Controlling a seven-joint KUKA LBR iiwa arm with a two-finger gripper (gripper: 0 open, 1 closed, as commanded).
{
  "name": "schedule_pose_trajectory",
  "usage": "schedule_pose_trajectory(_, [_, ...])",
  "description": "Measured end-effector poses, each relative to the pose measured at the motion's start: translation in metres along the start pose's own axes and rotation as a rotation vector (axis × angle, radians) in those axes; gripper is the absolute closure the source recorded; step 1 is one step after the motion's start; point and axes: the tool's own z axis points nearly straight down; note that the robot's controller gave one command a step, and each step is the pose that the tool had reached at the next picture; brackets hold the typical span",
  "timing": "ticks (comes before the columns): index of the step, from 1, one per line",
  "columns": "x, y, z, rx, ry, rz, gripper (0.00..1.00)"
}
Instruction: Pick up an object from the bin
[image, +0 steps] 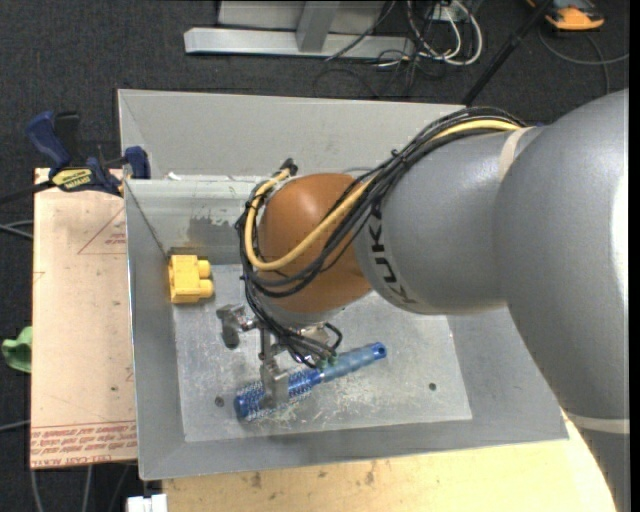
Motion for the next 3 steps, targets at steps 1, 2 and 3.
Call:
schedule_pose_trajectory(1, [0.042, -0.043, 0.071, 0.002, 0.010, 0.021, 0.00])
schedule_pose_trajectory(2, [0.041, -0.040, 0.069, 0.000, 0.009, 0.017, 1.00])
schedule_pose_trajectory(3, [0.025, -0.054, -0.091, 0.002, -0.001, 0.056, 1.00])
